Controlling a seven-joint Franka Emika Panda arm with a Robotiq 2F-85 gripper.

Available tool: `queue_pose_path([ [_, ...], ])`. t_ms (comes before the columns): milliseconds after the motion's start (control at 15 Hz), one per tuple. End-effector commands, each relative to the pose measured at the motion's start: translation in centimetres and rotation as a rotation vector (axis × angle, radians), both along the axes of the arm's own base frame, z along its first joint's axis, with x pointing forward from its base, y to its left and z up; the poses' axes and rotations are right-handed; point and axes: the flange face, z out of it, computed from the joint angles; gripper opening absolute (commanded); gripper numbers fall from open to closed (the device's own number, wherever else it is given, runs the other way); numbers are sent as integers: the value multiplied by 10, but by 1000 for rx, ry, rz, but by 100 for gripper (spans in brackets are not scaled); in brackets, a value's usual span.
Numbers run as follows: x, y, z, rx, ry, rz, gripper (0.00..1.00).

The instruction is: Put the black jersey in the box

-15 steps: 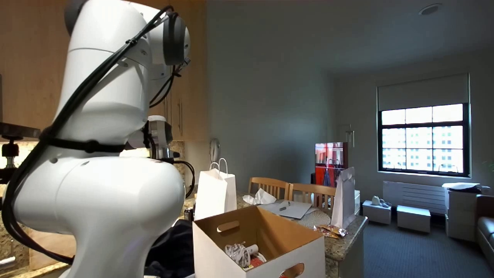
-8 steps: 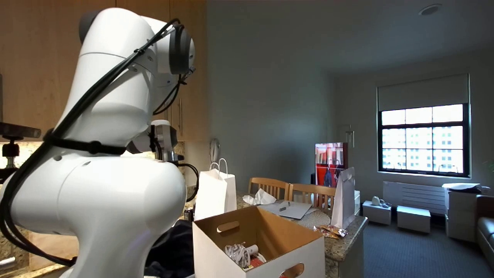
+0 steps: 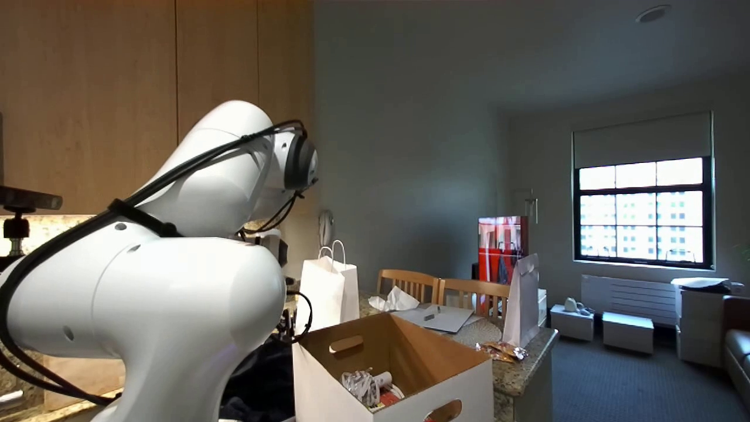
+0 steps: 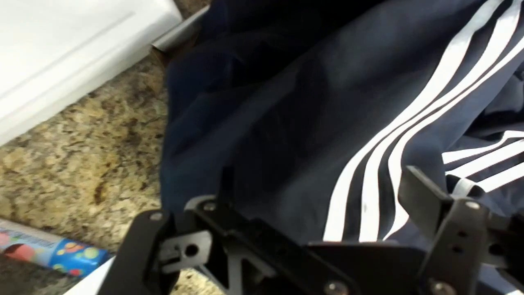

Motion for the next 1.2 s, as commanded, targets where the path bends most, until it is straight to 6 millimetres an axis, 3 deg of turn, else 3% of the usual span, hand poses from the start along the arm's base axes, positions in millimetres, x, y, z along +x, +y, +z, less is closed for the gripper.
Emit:
queue_pose_path([
  [0,-6,45,-38,8,78,95,100],
  [200,-6,57,-67,-45,137,114,100],
  [600,-1,41,-119,-262,285,159,100],
  [667,0,40,-122,-281,296,162,75],
  [733,2,40,-123,-291,300,159,74],
  [1133,6,50,-103,-257,278,162,34],
])
